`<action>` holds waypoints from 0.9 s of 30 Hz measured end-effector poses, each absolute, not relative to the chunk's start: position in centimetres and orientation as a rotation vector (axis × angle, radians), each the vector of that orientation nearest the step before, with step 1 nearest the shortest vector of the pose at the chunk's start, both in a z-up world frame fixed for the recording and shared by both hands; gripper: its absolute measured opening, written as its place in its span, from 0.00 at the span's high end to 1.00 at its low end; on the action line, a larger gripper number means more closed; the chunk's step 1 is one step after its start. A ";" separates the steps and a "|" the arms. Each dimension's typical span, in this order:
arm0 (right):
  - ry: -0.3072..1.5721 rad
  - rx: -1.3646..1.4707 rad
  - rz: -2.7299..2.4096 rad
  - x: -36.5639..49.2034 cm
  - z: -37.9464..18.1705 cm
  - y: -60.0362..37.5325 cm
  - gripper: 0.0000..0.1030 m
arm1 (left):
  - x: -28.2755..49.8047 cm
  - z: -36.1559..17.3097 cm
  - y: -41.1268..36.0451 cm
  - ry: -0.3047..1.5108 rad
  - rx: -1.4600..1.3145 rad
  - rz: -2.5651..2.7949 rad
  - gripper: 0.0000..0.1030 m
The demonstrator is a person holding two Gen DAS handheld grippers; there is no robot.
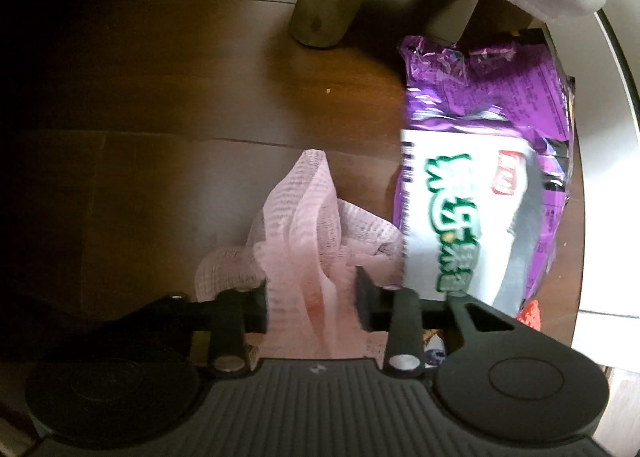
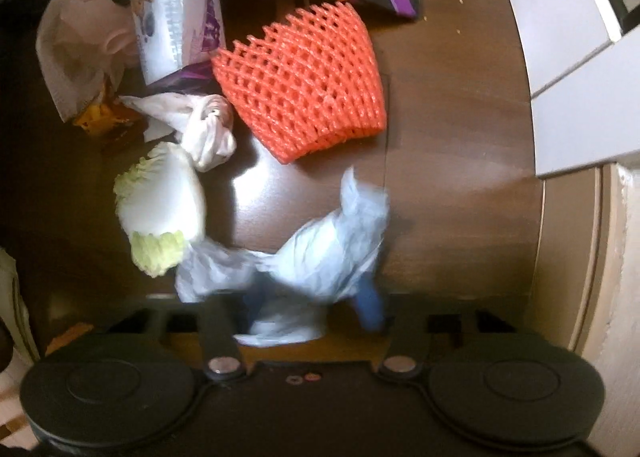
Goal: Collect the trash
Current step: 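Grasp the pink mesh net with left tool while right tool grasps the grey tissue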
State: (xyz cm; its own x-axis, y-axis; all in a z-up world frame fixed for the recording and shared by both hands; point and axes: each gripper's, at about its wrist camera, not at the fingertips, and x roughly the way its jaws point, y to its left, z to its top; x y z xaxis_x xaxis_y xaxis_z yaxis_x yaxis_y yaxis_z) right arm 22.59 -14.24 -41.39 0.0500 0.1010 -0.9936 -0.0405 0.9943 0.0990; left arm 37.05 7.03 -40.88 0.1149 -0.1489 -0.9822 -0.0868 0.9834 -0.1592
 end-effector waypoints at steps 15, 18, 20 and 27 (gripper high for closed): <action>1.392 0.146 0.082 21.0 -37.9 -16.9 0.93 | 34.4 -35.4 10.1 1.380 -0.319 0.010 0.83; 1.377 0.218 0.053 21.0 -38.2 -18.0 0.79 | 33.6 -34.3 10.3 1.361 -0.331 -0.001 0.83; 1.374 0.273 0.032 21.1 -38.2 -18.3 0.73 | 33.4 -33.9 10.6 1.355 -0.331 -0.007 0.83; 1.421 0.316 0.001 23.1 -41.2 -16.8 0.35 | 32.1 -33.2 10.9 1.351 -0.356 -0.017 0.83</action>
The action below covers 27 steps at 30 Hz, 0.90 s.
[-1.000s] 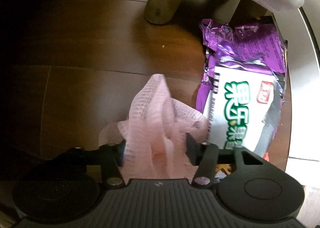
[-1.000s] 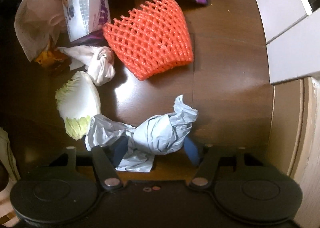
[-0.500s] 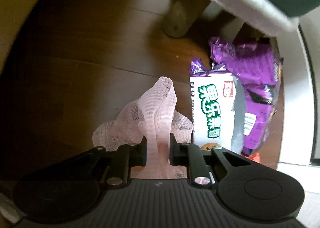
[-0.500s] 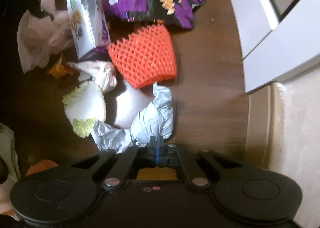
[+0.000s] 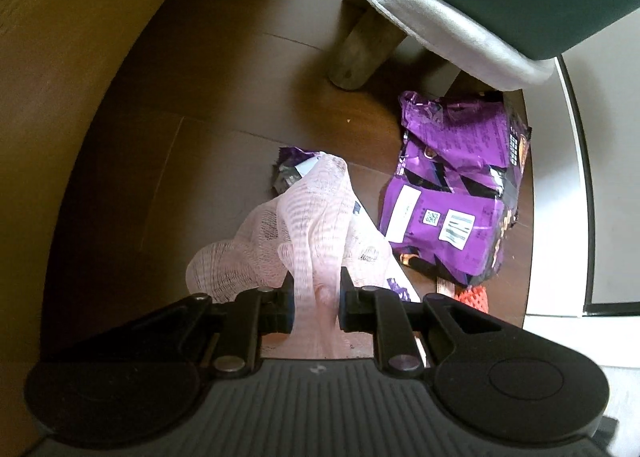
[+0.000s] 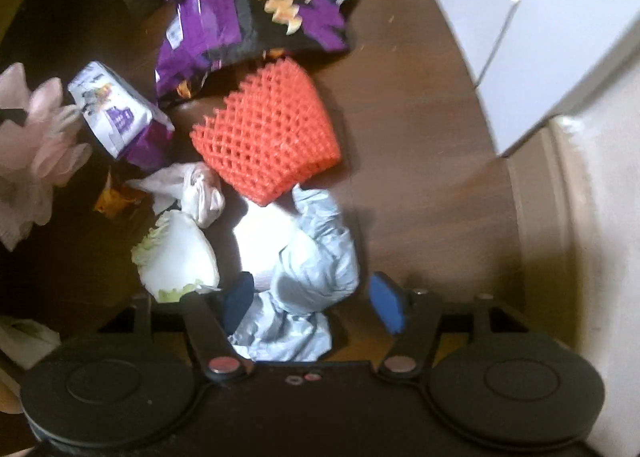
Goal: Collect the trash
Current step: 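Grasp the pink mesh net with left tool while right tool grasps the grey tissue, then lift the pink net and grey tissue with both tools over the wastebasket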
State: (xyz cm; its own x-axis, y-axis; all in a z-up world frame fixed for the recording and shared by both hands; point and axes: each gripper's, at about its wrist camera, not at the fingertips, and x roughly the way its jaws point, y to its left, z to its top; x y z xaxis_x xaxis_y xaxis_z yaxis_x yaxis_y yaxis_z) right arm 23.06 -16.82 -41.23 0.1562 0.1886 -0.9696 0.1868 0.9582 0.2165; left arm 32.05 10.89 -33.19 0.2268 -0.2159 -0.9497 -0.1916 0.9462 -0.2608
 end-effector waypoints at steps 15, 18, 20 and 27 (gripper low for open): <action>1.503 0.281 -0.057 24.0 -43.8 -16.7 0.60 | 31.0 -31.4 10.4 1.334 -0.314 -0.077 0.83; 1.470 0.275 -0.061 23.6 -42.3 -17.0 0.61 | 31.0 -30.7 10.2 1.319 -0.306 -0.090 0.83; 1.434 0.268 -0.046 23.2 -40.8 -17.1 0.61 | 30.9 -30.0 10.1 1.311 -0.316 -0.100 0.83; 1.284 0.236 0.018 24.2 -33.5 -17.4 0.61 | 31.1 -26.5 8.7 1.271 -0.289 -0.142 0.83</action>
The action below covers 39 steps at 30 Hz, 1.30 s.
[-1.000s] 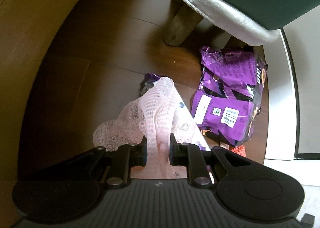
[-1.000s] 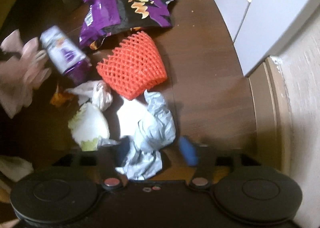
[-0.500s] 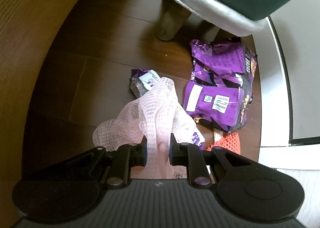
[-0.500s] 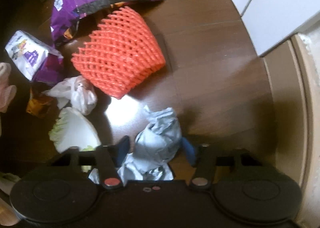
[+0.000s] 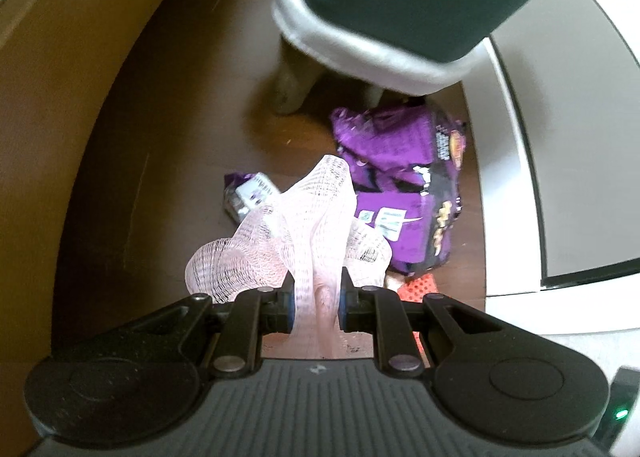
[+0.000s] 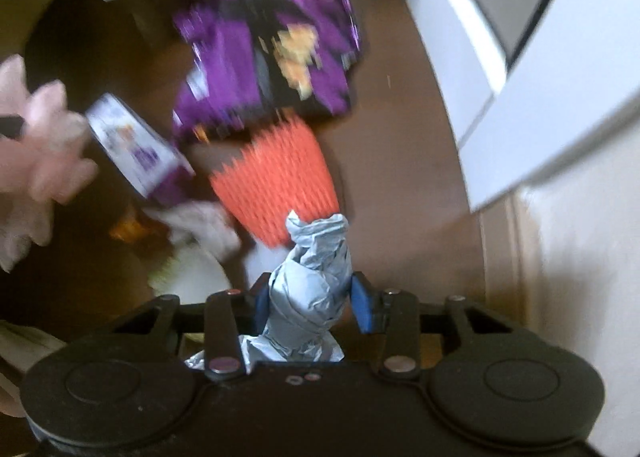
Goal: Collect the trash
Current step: 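Lift the pink net and grey tissue with both tools over the wastebasket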
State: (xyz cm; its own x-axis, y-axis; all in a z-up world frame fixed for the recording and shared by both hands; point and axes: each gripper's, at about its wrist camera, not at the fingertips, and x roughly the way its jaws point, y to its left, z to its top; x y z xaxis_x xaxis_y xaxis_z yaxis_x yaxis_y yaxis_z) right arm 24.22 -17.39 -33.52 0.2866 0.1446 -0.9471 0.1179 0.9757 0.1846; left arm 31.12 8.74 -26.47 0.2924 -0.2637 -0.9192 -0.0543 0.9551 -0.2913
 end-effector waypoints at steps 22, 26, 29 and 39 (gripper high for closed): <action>0.545 0.071 0.188 34.7 -2.3 -16.1 0.61 | 36.9 -1.6 6.8 0.834 -0.261 -0.270 0.83; 0.465 0.004 0.170 37.3 1.4 -15.0 0.61 | 39.0 2.4 6.5 0.751 -0.238 -0.274 0.83; 0.412 -0.056 0.142 39.4 3.1 -14.0 0.61 | 40.6 4.7 5.8 0.687 -0.206 -0.265 0.83; 0.386 -0.162 0.079 46.2 3.8 -10.4 0.61 | 45.9 7.6 4.4 0.553 -0.144 -0.257 0.83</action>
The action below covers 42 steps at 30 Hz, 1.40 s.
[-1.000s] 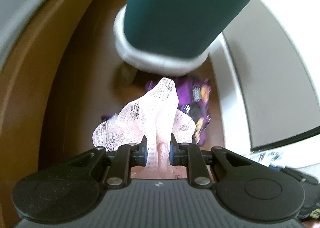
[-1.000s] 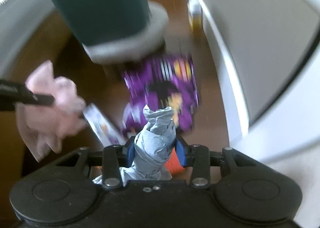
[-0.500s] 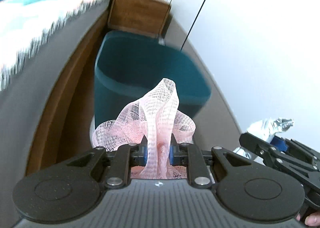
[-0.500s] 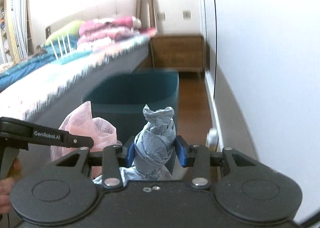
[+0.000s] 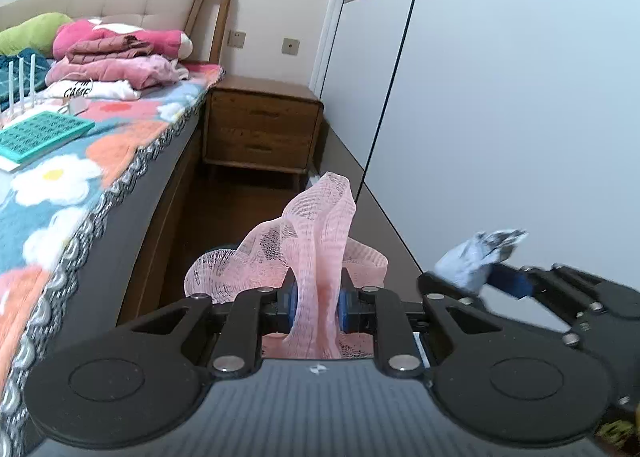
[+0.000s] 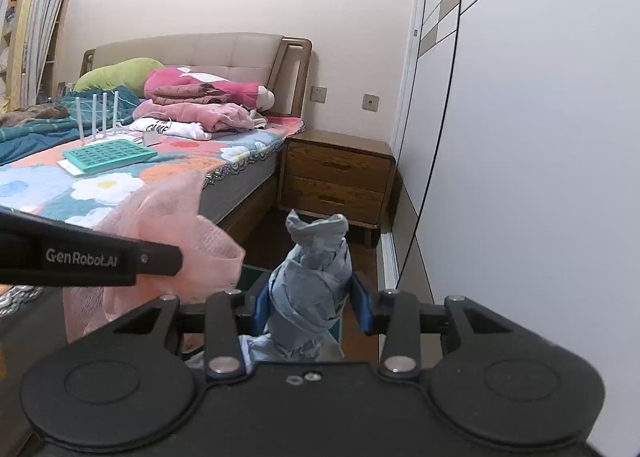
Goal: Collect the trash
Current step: 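Lift the pink net and grey tissue with both tools over the wastebasket, then open both tools to drop the pink net and tissue into the bin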
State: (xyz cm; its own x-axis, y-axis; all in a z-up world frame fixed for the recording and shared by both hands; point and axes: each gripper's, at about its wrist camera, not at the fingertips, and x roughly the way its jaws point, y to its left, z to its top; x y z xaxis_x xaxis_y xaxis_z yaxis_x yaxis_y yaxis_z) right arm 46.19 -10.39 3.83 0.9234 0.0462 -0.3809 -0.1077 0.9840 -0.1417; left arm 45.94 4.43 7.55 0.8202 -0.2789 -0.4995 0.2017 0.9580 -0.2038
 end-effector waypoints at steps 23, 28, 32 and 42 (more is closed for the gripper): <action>0.610 -0.328 0.124 50.7 -4.2 -7.7 0.46 | 54.5 -4.1 2.7 0.855 -0.036 -0.198 0.82; 0.603 -0.328 0.135 49.7 -3.7 -7.8 0.41 | 54.0 -3.9 2.8 0.841 -0.031 -0.196 0.72; 0.593 -0.311 0.137 48.4 -3.2 -8.2 0.38 | 53.2 -3.4 2.8 0.835 -0.045 -0.201 0.70; 0.552 -0.224 0.140 44.9 -0.8 -10.7 0.28 | 50.1 -0.9 3.3 0.772 -0.062 -0.174 0.31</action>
